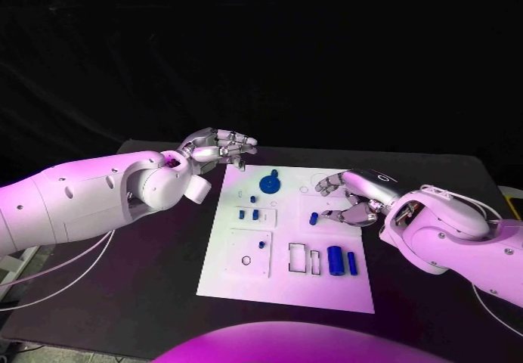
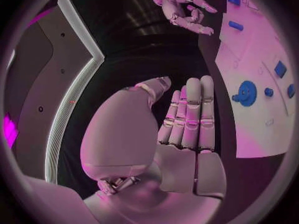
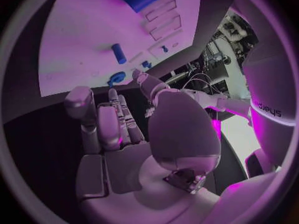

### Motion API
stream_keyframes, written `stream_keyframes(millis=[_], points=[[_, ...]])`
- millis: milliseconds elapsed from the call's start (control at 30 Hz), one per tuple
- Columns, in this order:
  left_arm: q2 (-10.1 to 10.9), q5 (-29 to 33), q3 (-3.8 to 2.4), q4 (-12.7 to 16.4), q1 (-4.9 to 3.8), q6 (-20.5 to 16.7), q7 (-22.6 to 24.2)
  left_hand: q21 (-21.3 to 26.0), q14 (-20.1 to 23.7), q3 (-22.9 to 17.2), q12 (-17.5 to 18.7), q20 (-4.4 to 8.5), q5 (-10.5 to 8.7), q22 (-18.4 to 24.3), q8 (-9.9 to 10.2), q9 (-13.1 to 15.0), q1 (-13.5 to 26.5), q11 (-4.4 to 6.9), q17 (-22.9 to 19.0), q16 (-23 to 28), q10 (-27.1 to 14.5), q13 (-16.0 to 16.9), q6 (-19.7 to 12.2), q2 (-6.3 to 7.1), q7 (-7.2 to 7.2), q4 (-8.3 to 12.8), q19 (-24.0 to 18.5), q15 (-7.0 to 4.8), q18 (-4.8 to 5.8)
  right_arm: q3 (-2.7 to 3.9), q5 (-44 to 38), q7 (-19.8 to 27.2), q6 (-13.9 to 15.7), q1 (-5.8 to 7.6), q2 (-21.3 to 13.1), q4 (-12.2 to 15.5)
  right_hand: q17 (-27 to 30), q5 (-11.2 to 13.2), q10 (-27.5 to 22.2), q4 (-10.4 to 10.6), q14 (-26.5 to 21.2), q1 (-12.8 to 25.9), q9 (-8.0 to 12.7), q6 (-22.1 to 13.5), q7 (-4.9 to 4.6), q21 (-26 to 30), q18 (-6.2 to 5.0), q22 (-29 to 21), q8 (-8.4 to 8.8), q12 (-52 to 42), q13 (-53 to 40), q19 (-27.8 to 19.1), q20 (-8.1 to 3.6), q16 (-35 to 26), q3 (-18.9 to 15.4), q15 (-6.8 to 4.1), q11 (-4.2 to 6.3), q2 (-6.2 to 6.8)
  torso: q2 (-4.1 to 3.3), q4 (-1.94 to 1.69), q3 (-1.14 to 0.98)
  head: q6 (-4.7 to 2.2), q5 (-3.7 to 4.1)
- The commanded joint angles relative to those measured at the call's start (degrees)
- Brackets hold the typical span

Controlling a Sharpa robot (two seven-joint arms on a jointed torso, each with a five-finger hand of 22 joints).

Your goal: Assemble the parts on the task board

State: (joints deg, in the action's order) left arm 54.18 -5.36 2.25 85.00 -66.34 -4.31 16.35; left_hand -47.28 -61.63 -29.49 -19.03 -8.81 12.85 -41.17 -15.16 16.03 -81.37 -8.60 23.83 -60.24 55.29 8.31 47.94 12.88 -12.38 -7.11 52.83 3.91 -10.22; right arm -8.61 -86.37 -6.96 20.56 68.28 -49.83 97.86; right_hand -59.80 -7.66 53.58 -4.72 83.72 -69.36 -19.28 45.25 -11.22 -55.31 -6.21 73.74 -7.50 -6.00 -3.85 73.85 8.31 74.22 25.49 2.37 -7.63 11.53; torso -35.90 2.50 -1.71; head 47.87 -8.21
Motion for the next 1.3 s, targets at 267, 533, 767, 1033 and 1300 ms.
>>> stream_keyframes(millis=[267,533,767,1033,1300], points=[[-0.2,0.4,-0.04,0.0,-0.02,1.3,0.2,0.4,0.5,0.3,-0.3,-0.38,0.19,0.1,-0.4,0.0,0.0,-0.08,-0.1,0.3,-0.5,0.1,-0.3,-0.38,-0.51,0.1,-0.1,0.04,-0.29,-0.39,-4.3,-0.8,-9.1,0.44,1.8,-2.4,-0.4,0.7,0.6,0.5,0.1,-2.3,0.1,1.0,-0.41,0.1,-0.82,-0.2,-0.06,-1.7,-0.1,0.7,-0.16,0.7,-3.2,0.32,-0.25,-1.46,-0.09,-0.18,0.08,-0.4,0.08],[-0.1,0.4,-0.04,0.1,-0.02,1.4,0.2,0.4,0.5,0.4,-0.4,-0.39,0.15,0.1,-0.4,0.0,0.1,-0.09,-0.1,0.3,-0.5,0.1,-0.3,-0.38,-0.52,0.0,-0.1,0.06,-0.29,-0.89,-5.1,-1.0,-9.9,-0.14,4.7,-4.6,-0.6,1.1,2.5,0.7,0.3,-3.5,0.3,3.3,-1.09,-2.0,-0.38,0.8,-0.58,-3.0,0.0,2.3,0.2,1.2,-3.0,0.57,-0.58,-3.23,-0.1,-0.2,0.15,-0.22,-0.07],[-0.1,0.4,-0.04,0.1,-0.02,1.4,0.1,0.4,0.5,0.4,-0.4,-0.39,0.15,0.1,-0.4,0.0,0.1,-0.09,-0.1,0.3,-0.5,0.1,-0.3,-0.38,-0.52,0.0,-0.1,0.06,-0.29,-1.0,-5.5,-1.5,-9.8,-0.79,6.2,-5.8,-1.2,3.1,4.3,0.3,0.5,-4.6,0.8,5.5,-0.82,-3.5,-0.12,1.6,-0.69,-3.5,0.2,3.2,0.0,1.9,-0.3,0.29,-0.27,-4.59,-0.19,-0.21,0.13,-0.06,-0.2],[0.1,0.4,-0.04,0.2,-0.03,1.4,0.0,0.4,0.5,0.4,-0.4,-0.39,0.15,0.1,-0.4,0.0,0.1,-0.09,-0.1,0.3,-0.5,0.1,-0.3,-0.38,-0.52,0.0,-0.1,0.06,-0.29,-1.07,-6.5,-2.1,-10.3,-1.25,7.2,-6.6,-2.3,3.1,6.6,0.1,0.9,-3.9,1.3,8.0,-0.19,-6.3,0.41,3.2,-0.84,-3.4,0.2,4.5,-0.43,2.9,3.6,-0.17,0.4,-4.07,-0.11,-0.16,0.14,0.44,-0.34],[0.1,0.4,-0.04,0.2,-0.03,1.4,0.0,0.5,0.5,0.4,-0.5,-0.41,0.12,0.1,-0.5,0.0,0.1,-0.08,-0.1,0.3,-0.5,0.1,-0.3,-0.41,-0.52,0.0,-0.1,0.06,-0.3,-1.11,-7.3,-2.5,-10.5,-1.59,7.7,-7.1,-3.3,3.6,8.9,-0.1,1.2,-3.5,1.6,9.8,0.43,-10.1,1.15,5.3,-1.05,-3.2,0.2,6.1,-0.83,3.7,7.2,-0.64,0.95,-3.83,-0.08,-0.16,0.11,0.55,-0.31]])
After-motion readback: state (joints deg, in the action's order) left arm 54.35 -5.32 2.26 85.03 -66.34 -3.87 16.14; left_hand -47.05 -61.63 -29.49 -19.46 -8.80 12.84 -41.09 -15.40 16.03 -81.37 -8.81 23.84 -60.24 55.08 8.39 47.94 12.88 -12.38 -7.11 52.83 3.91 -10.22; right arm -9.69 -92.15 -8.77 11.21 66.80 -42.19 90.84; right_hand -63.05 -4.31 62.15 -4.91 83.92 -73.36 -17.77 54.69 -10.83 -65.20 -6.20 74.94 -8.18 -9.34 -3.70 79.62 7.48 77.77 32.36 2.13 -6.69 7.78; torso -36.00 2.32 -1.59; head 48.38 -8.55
